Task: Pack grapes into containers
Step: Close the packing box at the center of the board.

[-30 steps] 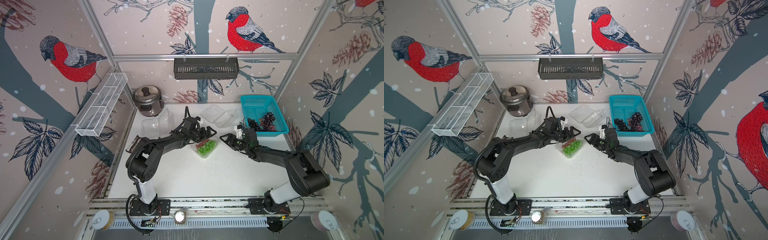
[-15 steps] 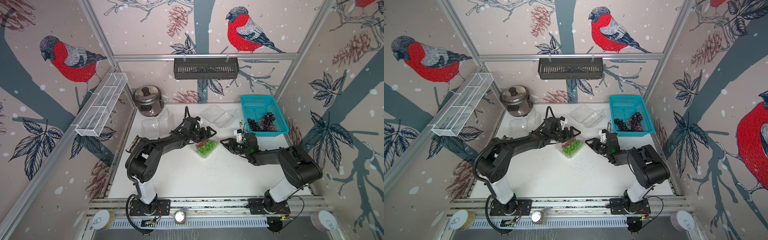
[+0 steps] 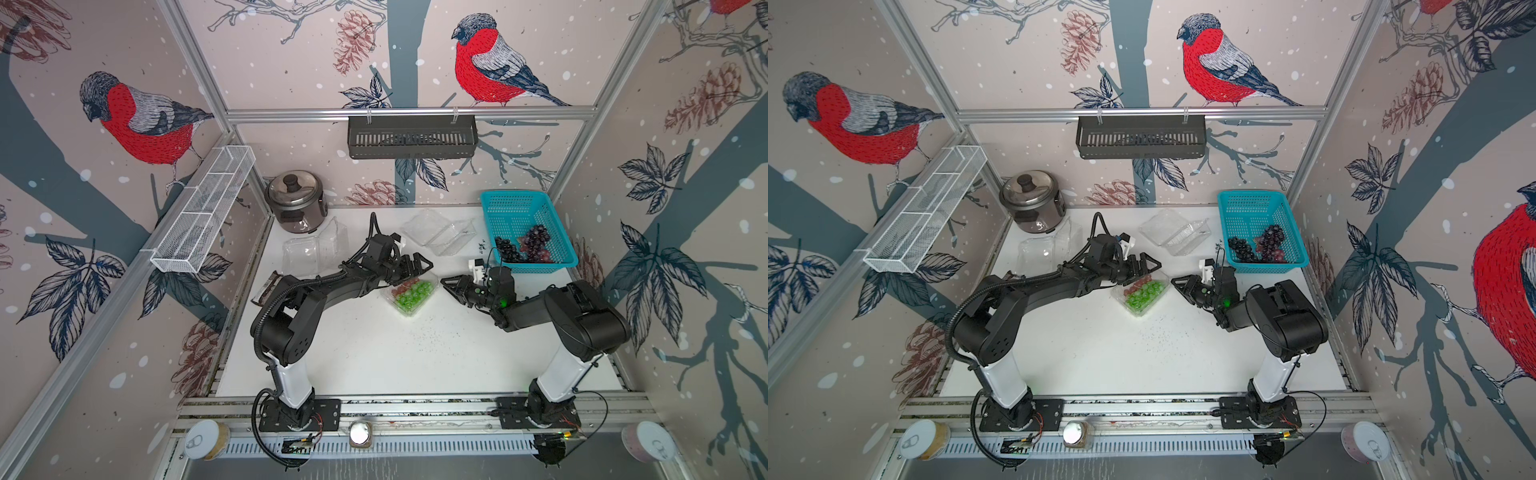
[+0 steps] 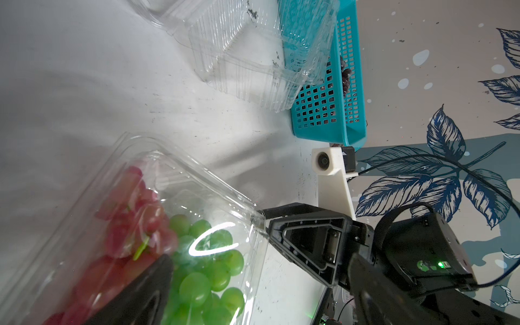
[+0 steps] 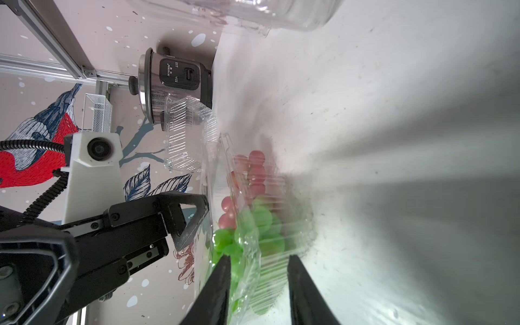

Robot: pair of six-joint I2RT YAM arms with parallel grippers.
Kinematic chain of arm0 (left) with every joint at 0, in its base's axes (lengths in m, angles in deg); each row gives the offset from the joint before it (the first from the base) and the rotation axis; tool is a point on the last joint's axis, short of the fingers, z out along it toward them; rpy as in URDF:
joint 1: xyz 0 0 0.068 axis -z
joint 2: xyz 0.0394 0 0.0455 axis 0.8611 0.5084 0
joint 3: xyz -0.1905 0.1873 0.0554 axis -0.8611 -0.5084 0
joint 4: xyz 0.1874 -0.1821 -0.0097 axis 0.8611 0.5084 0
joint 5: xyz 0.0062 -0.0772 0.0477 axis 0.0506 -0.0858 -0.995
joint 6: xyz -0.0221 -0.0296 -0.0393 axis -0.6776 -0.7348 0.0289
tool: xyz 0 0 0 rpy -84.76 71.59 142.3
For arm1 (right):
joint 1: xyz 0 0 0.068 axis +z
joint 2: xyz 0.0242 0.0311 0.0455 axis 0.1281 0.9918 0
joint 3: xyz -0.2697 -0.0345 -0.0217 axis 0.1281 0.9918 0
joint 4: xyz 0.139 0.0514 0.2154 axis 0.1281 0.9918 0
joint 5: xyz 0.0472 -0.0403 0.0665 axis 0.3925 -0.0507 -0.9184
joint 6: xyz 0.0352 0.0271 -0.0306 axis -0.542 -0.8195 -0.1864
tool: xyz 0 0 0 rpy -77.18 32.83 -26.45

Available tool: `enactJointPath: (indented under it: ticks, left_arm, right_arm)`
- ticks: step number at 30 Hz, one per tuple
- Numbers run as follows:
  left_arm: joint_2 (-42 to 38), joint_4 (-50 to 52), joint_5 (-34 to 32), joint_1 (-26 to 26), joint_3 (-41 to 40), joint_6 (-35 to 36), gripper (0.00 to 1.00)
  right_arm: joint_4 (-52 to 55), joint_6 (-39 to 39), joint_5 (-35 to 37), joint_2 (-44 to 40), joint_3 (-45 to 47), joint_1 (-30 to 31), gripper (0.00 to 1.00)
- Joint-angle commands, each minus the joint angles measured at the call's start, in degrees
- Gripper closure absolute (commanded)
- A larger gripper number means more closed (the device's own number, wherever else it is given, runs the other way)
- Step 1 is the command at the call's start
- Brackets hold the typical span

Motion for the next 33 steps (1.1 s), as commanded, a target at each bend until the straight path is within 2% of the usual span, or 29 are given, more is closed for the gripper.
enactJointPath:
  ticks: [1,33]
  left_arm:
    - [-0.1,2.4,-0.2,0.0,-0.2,-0.2,0.03]
    - [-0.5,2.7,-0.4,-0.1,-0.7,0.2,0.03]
  right_arm:
    - [-4.7,-1.9,-1.2,0.9,-0.2,0.2,0.65]
    - [-17.0,-10.3,-1.4,7.4,1.6,1.5,0.86]
